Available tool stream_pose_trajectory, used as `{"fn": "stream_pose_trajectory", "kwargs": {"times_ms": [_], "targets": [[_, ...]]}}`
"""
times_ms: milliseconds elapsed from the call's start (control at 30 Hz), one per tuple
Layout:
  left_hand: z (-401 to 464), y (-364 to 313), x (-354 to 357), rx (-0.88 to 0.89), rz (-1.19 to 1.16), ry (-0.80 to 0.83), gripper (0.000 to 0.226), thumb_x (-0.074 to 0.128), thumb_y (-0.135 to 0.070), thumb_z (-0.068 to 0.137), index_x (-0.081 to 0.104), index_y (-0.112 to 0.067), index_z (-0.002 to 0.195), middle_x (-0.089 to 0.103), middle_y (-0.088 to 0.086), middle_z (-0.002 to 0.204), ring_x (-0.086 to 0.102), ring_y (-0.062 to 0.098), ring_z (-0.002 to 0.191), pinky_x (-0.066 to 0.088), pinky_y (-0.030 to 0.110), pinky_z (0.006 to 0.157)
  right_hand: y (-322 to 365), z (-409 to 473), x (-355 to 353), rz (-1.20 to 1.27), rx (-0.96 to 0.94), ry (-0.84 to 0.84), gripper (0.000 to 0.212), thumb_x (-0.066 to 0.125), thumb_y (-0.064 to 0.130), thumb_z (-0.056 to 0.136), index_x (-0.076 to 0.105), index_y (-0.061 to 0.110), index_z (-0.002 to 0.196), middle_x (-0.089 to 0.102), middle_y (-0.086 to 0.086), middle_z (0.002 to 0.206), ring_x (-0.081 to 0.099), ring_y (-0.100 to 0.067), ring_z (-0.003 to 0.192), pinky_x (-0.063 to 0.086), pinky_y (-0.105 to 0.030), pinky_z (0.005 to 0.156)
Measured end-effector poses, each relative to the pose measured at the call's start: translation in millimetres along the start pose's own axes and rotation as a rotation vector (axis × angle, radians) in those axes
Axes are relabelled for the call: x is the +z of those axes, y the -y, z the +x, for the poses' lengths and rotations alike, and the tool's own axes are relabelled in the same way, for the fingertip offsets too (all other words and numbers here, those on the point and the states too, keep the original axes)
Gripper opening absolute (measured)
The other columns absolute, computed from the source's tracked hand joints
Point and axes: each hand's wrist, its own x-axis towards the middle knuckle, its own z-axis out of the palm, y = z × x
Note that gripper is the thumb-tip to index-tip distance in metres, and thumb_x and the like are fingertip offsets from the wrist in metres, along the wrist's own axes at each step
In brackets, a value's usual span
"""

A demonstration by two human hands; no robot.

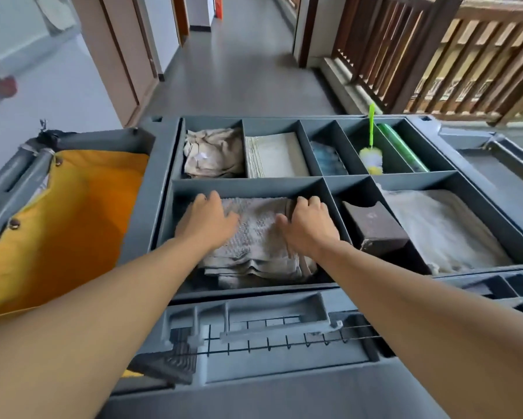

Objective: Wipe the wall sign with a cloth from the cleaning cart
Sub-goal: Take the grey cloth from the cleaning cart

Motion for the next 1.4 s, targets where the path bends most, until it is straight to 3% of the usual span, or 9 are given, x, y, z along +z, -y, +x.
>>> {"fn": "stream_pose_trajectory", "kwargs": {"times_ms": [67,200,267,433,667,867,1033,1200,1400], "targets": [[9.6,5.1,11.5,-0.043,-0.046,-0.047,0.042,0.050,-0.043,0.092,0.051,-0.010,0.118,0.050,0.013,0.123,0.054,0.034,0.106,0.048,0.043,0.085,-2.1,10.2,8.8,0.025,0.023,-0.028,0.053,0.048,0.049,0.096,0.048,0.004,0.124,0.040,-0.016,0.131,0.046,-0.036,0.121,0.041,-0.042,0.094],[22.7,12.1,18.0,-0.085,-0.084,-0.151,0.033,0.055,-0.042,0.089,0.047,-0.014,0.073,0.059,0.014,0.095,0.052,0.031,0.079,0.038,0.036,0.066,-4.2,22.0,18.4,0.011,0.002,-0.051,0.052,0.049,0.049,0.096,0.053,0.001,0.116,0.039,-0.018,0.128,0.058,-0.038,0.101,0.039,-0.037,0.078],[28.8,14.6,19.0,-0.094,-0.098,-0.152,0.037,0.057,-0.042,0.087,0.044,-0.015,0.066,0.061,0.012,0.082,0.055,0.032,0.073,0.038,0.034,0.062,-3.0,26.0,21.6,0.025,-0.006,-0.075,0.048,0.050,0.047,0.096,0.055,0.002,0.113,0.043,-0.017,0.123,0.059,-0.038,0.099,0.037,-0.035,0.074],[38.0,19.2,22.3,-0.083,-0.089,-0.116,0.040,0.057,-0.043,0.088,0.043,-0.012,0.067,0.051,0.004,0.069,0.053,0.029,0.066,0.036,0.033,0.056,1.9,27.5,23.6,0.077,-0.055,-0.103,0.036,0.051,0.039,0.097,0.052,0.006,0.111,0.047,-0.016,0.119,0.055,-0.037,0.103,0.043,-0.040,0.080],[36.7,14.0,11.6,-0.097,-0.284,-0.089,0.026,0.063,-0.032,0.089,0.048,-0.015,0.078,0.053,0.000,0.075,0.046,0.017,0.062,0.030,0.031,0.050,7.2,20.8,14.9,0.125,-0.087,-0.103,0.023,0.049,0.027,0.099,0.049,0.008,0.110,0.051,-0.014,0.120,0.049,-0.033,0.112,0.042,-0.042,0.090],[26.9,0.3,-21.7,0.000,-0.356,-0.120,0.029,0.060,-0.020,0.091,0.035,-0.019,0.077,0.041,-0.001,0.074,0.036,0.016,0.061,0.028,0.033,0.053,15.7,9.8,-21.4,0.178,-0.024,-0.052,0.011,0.038,0.023,0.102,0.038,0.012,0.102,0.065,-0.015,0.095,0.061,-0.036,0.079,0.044,-0.040,0.063],[13.4,-11.2,-86.4,0.062,-0.374,-0.220,0.027,0.064,-0.017,0.088,0.038,-0.014,0.081,0.042,0.000,0.073,0.038,0.018,0.063,0.027,0.033,0.054,47.4,0.0,-81.5,0.161,-0.084,-0.102,0.011,0.036,0.004,0.096,0.035,0.011,0.104,0.058,-0.011,0.087,0.059,-0.033,0.076,0.048,-0.044,0.064],[-15.6,-27.7,-183.4,0.071,-0.316,-0.350,0.021,0.062,-0.022,0.091,0.044,-0.014,0.086,0.050,0.004,0.079,0.048,0.025,0.074,0.031,0.035,0.057,97.8,-12.2,-156.3,0.271,-0.195,-0.196,0.006,0.031,0.019,0.101,0.034,0.013,0.102,0.059,-0.012,0.085,0.059,-0.035,0.077,0.050,-0.047,0.067],[-73.6,-44.0,-309.9,0.112,-0.278,-0.552,0.027,0.058,-0.018,0.095,0.036,-0.023,0.080,0.049,0.004,0.076,0.044,0.014,0.064,0.034,0.028,0.053,165.5,-35.8,-253.8,0.368,-0.401,-0.280,0.003,0.030,0.013,0.100,0.031,0.016,0.100,0.061,-0.019,0.093,0.058,-0.037,0.079,0.047,-0.042,0.067]]}}
